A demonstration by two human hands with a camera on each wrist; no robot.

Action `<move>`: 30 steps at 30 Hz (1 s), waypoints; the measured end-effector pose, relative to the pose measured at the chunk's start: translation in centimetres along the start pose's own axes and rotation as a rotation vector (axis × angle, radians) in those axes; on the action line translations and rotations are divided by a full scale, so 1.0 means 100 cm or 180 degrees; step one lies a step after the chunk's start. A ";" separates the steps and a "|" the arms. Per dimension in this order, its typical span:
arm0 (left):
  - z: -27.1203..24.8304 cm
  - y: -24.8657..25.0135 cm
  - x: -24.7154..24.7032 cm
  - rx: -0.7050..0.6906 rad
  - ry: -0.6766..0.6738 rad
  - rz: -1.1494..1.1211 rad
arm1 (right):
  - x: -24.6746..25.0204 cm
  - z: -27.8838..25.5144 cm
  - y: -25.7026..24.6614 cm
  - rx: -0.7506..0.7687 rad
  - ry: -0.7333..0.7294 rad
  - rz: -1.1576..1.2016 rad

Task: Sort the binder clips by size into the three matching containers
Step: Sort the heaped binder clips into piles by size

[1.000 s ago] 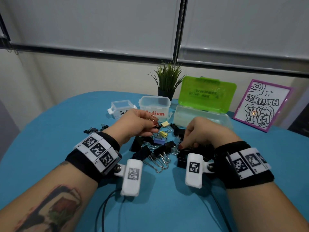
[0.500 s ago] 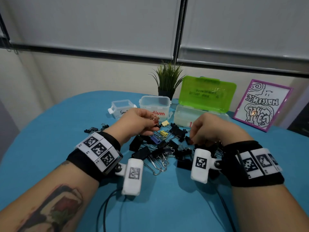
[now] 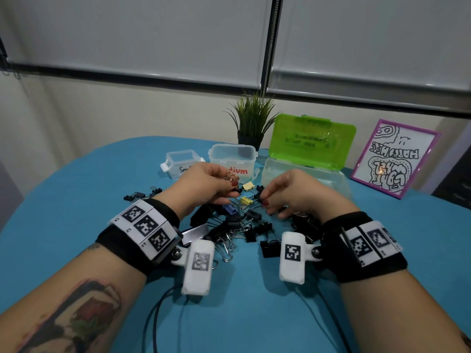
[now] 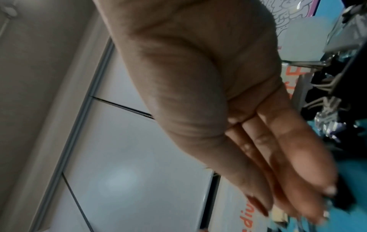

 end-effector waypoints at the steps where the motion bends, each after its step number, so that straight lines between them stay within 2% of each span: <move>1: 0.000 0.000 0.000 -0.0003 0.0007 0.0017 | 0.007 0.003 0.002 0.0058 0.0273 0.0012; 3: 0.000 0.000 0.001 -0.0005 0.0028 0.0063 | 0.021 0.009 0.007 0.0115 0.0839 -0.0179; 4: 0.000 -0.001 0.001 -0.0007 0.0039 0.0083 | 0.025 0.010 0.009 0.0104 0.0970 -0.0272; 9: 0.002 -0.002 0.001 -0.0007 0.0047 0.0090 | 0.004 0.011 0.007 -0.0064 0.0613 -0.0877; 15: 0.002 0.000 0.003 -0.0026 0.0093 0.0229 | -0.001 0.017 0.006 -0.0173 0.0686 -0.1047; 17: 0.005 0.003 0.012 -0.0040 0.0226 0.0423 | -0.001 0.017 0.006 -0.0162 0.0705 -0.1080; 20: 0.014 0.004 0.051 -0.0057 0.0891 0.1016 | 0.000 0.017 0.006 -0.0186 0.0742 -0.1113; 23: 0.023 -0.002 0.103 0.0145 0.1417 0.2031 | 0.001 0.018 0.007 -0.0258 0.0784 -0.1140; 27: 0.032 -0.019 0.149 0.0619 0.1375 0.2949 | 0.000 0.019 0.009 -0.0232 0.0687 -0.1098; 30: 0.031 -0.019 0.148 0.0834 0.1189 0.3385 | -0.002 0.018 0.010 -0.0172 0.0621 -0.1072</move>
Point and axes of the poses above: each hand's wrist, its own z-axis towards the middle knuckle, its own x-axis out of the back of the hand, y = z × x, the point moved 2 cm from there along z, towards the middle knuckle, and after that the axes turned 13 degrees about -x, right-handed, at the moved point
